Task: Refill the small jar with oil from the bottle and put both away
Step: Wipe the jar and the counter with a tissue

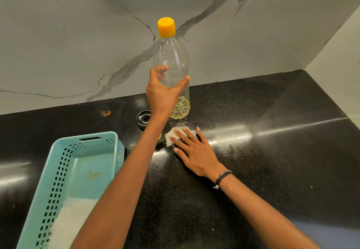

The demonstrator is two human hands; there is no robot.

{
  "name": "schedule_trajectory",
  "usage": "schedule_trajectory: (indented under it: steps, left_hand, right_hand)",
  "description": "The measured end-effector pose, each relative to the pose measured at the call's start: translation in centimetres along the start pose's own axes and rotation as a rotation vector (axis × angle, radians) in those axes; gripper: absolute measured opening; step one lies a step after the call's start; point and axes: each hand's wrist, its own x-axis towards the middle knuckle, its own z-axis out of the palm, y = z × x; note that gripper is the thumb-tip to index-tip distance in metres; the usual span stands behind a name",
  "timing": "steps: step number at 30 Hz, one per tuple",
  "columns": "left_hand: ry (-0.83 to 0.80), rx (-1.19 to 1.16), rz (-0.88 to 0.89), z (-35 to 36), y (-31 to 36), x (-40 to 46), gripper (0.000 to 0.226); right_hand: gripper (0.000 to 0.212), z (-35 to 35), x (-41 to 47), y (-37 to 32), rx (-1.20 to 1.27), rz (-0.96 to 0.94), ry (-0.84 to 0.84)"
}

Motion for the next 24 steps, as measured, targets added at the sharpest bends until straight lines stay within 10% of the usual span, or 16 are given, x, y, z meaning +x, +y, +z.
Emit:
schedule_trajectory:
  steps: [12, 24]
  left_hand:
    - [-0.042, 0.034, -0.015, 0.6, -0.8, -1.8, 0.062]
    - [-0.091, 0.047, -0.036, 1.4, -1.2, -3.5, 0.062]
  right_hand:
    - [0.055, -0.5, -1.3, 2.9, -0.01, 0.424, 0.064]
    - [0.054, 0.3, -3.8, -2.5, 0.049, 0.156, -0.001]
